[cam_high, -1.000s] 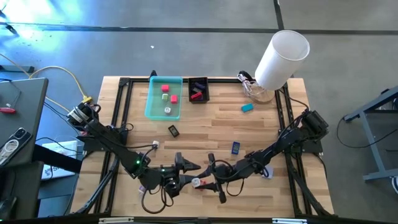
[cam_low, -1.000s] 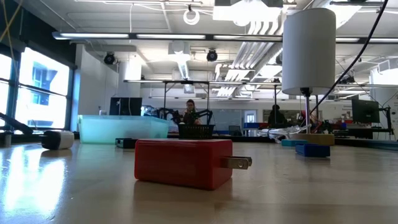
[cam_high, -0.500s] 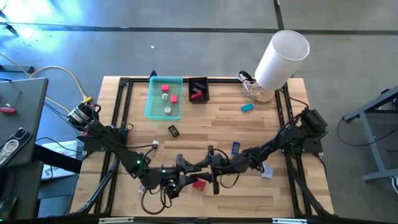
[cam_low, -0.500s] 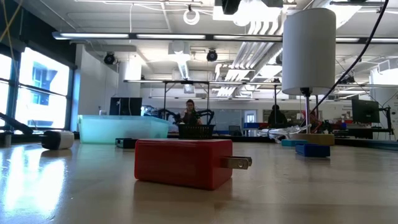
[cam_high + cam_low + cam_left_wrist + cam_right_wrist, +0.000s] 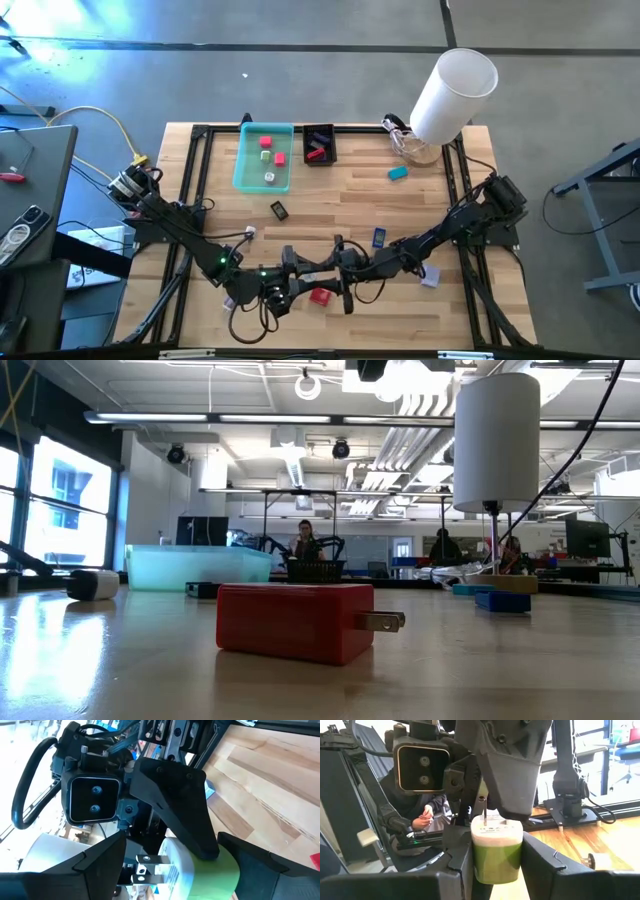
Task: Pick & Place Office items
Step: Put the green charger adapter into the green bin
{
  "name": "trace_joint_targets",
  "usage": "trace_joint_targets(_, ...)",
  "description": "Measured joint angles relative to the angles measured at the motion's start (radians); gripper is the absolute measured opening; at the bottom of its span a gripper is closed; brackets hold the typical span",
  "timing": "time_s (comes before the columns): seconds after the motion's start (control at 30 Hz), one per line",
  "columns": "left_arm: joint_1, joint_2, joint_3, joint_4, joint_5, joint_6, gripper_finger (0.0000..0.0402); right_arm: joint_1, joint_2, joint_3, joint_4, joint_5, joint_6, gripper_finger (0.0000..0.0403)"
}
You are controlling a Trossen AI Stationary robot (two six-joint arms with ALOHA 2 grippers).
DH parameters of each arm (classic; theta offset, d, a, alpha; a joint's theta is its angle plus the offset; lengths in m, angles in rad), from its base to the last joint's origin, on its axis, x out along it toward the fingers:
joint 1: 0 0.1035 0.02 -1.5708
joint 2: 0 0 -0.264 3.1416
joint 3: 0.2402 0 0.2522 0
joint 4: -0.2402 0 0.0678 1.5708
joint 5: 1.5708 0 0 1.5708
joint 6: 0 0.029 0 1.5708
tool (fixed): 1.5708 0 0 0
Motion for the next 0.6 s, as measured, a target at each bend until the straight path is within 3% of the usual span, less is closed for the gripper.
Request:
trace_joint_targets(0.43, 0.000, 0.000, 0.000, 0.000, -0.001, 0.008, 0.0300, 0.000, 0.000, 0.000, 0.000, 0.000, 0.000, 0.0115)
trace_joint_targets(0.6, 0.000, 0.000, 0.000, -0.002, 0.001, 0.008, 0.0263, 0.000, -0.001, 0.000, 0.000, 0.001, 0.015, 0.0115)
